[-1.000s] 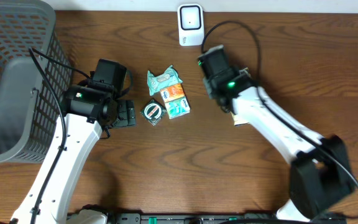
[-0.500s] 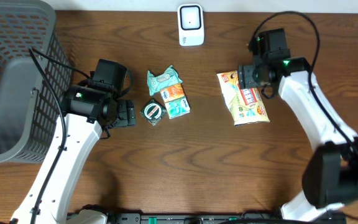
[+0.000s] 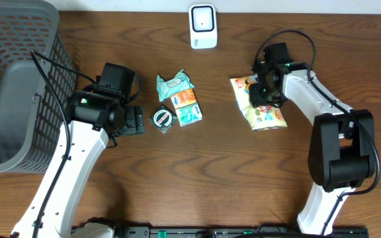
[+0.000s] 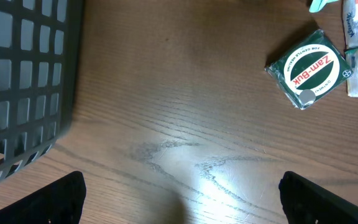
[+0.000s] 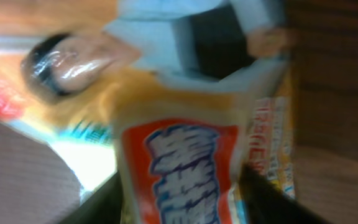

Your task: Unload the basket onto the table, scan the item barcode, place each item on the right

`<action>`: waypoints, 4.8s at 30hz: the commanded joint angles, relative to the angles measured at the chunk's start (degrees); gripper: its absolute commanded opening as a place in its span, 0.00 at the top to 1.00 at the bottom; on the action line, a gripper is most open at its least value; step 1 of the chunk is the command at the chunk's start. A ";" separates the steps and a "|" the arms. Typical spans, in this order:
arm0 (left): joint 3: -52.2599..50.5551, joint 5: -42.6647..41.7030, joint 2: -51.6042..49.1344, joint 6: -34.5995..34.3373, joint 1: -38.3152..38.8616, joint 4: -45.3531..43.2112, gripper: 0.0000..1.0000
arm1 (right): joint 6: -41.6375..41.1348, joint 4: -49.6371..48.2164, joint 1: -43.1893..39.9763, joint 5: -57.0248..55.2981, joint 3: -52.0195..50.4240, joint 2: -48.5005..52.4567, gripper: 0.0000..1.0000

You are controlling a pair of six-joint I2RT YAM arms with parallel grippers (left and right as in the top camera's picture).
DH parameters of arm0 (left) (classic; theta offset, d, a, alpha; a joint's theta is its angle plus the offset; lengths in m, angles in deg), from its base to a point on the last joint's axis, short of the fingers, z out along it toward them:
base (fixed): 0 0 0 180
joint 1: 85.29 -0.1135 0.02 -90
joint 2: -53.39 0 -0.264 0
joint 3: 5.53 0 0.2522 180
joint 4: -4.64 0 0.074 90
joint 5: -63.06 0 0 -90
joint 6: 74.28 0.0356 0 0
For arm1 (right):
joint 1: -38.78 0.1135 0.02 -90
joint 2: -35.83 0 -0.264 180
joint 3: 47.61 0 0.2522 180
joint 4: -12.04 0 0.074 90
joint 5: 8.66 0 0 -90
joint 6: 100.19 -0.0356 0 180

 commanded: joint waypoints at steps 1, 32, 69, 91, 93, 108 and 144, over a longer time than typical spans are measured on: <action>-0.09 0.68 -0.22 -0.09 -0.20 0.20 0.02 | 0.07 -0.17 0.33 2.54 -0.61 2.49 0.94; -0.09 0.70 -0.22 -0.11 -0.20 0.20 0.02 | -2.93 2.03 2.05 -0.24 -1.09 -0.66 0.21; -0.09 0.70 -0.22 -0.09 -0.20 0.20 0.02 | -13.05 -9.73 2.64 16.06 8.04 -6.19 0.99; -0.09 0.70 -0.22 -0.09 -0.20 0.20 0.02 | -12.28 -14.73 2.99 16.04 8.02 -6.12 0.99; -0.09 0.70 -0.22 -0.09 -0.20 0.20 0.02 | -10.86 -18.01 3.67 16.02 8.02 -6.12 0.99; -0.09 0.70 -0.22 -0.09 -0.20 0.20 0.03 | -10.67 -53.79 8.41 9.84 9.66 -3.34 0.99; -0.09 0.70 -0.22 -0.09 -0.20 0.20 0.02 | -9.53 -61.09 8.57 8.33 36.81 27.87 0.99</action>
